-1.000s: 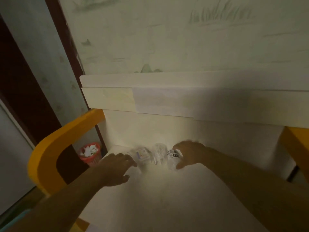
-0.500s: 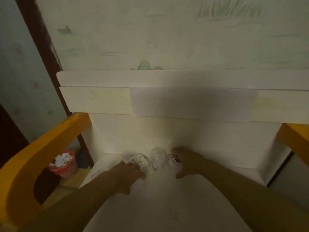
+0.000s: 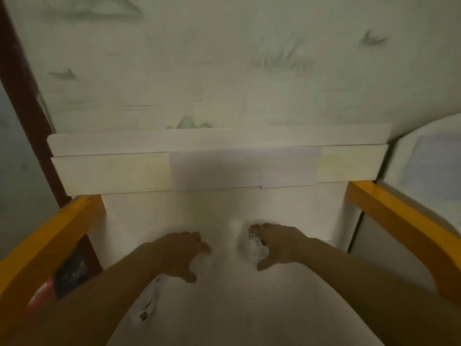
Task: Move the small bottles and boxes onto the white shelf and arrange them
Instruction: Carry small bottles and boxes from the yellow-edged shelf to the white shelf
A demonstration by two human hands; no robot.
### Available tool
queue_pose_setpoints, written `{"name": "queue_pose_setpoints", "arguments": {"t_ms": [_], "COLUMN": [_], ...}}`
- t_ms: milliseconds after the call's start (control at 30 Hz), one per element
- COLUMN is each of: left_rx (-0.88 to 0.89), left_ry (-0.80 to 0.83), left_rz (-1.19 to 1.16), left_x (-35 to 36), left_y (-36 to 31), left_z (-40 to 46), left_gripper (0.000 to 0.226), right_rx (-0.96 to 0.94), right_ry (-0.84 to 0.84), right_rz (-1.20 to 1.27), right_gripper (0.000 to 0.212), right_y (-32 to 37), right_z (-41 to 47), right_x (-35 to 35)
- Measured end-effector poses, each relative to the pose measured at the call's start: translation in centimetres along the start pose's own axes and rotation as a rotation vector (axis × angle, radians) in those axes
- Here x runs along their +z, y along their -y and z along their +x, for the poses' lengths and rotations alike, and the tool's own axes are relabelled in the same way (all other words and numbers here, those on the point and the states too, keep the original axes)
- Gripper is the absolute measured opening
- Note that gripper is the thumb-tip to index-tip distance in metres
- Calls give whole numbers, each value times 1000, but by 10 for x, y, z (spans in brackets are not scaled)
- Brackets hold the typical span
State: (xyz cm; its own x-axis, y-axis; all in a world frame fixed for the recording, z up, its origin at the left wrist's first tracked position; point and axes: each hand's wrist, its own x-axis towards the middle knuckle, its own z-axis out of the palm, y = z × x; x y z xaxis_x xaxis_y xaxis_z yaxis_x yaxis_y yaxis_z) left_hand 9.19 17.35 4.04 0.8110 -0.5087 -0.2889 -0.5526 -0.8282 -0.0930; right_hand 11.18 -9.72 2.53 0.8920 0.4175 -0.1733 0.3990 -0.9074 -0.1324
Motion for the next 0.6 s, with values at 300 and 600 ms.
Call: {"name": "queue_pose_setpoints", "arguments": {"t_ms": [300,600], "left_rx": [148,343], "left_ry": [-222,-324], "left_rz": [-49,-60], "left_x": [-83,-162], "left_y": [-71,-199], "left_z": [43,69], "left_gripper": [80,71], "right_rx": [234,355], "right_ry": [-121,-319], "right_rz": [-23,-45], "right_gripper": [86,85], "right_y": [-66,-139], "right_z": [-110,-218], "right_x": [-75,-119]}}
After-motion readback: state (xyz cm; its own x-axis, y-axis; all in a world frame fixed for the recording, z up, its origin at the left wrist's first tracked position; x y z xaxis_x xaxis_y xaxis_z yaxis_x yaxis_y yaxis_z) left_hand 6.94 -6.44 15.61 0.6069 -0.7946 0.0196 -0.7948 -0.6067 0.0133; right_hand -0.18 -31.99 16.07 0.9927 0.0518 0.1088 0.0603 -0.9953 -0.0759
